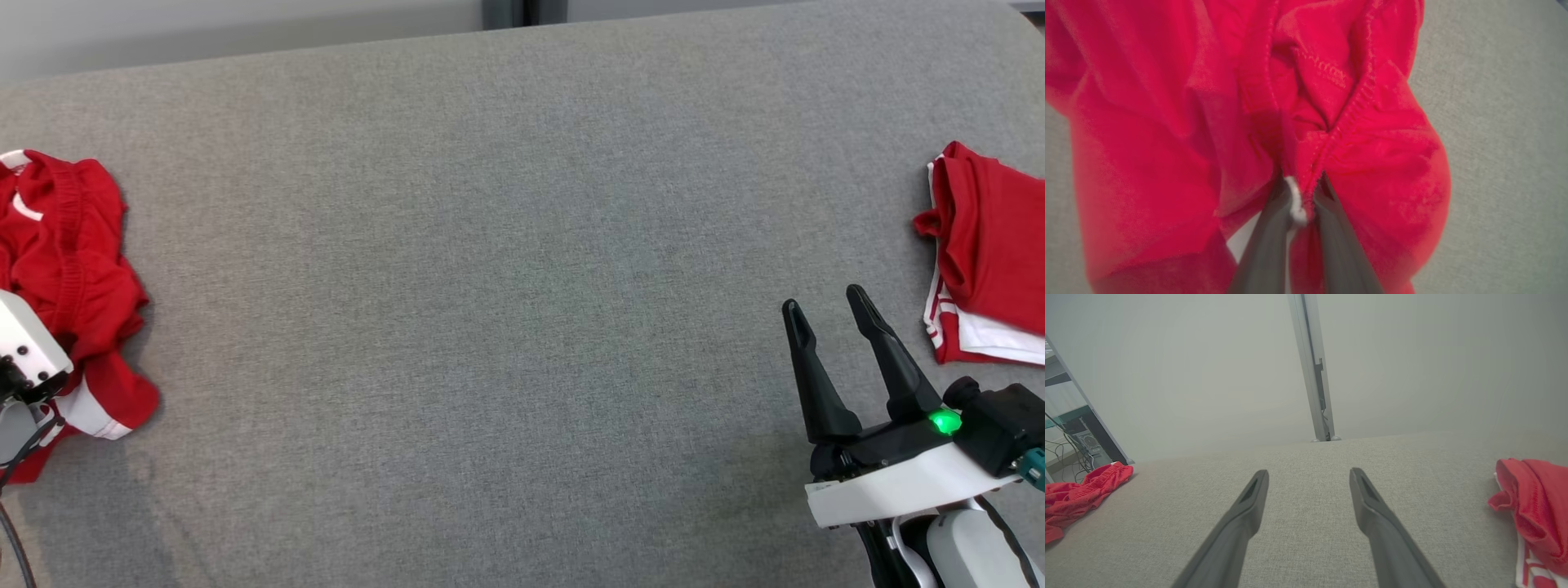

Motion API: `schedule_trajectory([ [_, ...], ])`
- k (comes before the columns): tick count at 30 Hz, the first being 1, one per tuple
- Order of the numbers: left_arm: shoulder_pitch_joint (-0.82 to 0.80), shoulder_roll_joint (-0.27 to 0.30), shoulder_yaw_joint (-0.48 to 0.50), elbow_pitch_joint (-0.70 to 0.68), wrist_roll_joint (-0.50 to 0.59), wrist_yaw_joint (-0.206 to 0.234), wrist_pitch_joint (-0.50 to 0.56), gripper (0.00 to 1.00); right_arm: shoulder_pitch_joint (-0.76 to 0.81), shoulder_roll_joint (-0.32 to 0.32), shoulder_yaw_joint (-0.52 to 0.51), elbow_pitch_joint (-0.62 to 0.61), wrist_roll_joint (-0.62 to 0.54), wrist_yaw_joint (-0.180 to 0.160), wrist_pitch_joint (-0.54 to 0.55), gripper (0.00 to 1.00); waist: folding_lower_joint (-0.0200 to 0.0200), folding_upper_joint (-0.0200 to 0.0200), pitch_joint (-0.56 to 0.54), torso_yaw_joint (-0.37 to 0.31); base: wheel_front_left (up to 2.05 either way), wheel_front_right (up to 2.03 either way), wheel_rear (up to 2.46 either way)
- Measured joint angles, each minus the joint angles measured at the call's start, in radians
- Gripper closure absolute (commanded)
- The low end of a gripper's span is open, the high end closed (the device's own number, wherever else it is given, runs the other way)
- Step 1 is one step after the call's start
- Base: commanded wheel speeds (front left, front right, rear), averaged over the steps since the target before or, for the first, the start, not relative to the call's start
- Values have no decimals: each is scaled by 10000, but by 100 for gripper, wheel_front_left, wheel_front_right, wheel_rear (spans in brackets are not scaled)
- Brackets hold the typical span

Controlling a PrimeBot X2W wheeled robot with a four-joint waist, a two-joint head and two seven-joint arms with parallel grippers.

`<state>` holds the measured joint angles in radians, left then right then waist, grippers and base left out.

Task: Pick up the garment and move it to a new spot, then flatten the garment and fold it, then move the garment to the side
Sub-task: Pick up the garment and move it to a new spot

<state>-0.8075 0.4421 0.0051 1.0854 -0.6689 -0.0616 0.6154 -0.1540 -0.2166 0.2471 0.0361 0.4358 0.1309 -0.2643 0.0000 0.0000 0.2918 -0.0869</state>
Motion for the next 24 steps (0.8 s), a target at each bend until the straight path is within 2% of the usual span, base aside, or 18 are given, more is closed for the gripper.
schedule_trajectory([
  [11, -166, -77, -934, -976, 502, -447, -128, 100, 50, 84, 27, 111, -4, 0, 0, 0, 0, 0, -655, 222, 0, 0, 0],
  [20, -101, -355, -2322, -2913, 683, -652, 238, 100, 423, 244, 102, 305, 38, 0, 0, 0, 0, 0, -1711, 186, 0, 0, 0],
  [24, 311, -447, -3338, -4201, 512, -665, 539, 100, 470, 242, 75, 326, 40, 0, -2, 0, 0, 0, -2048, -2, 0, 0, 0],
])
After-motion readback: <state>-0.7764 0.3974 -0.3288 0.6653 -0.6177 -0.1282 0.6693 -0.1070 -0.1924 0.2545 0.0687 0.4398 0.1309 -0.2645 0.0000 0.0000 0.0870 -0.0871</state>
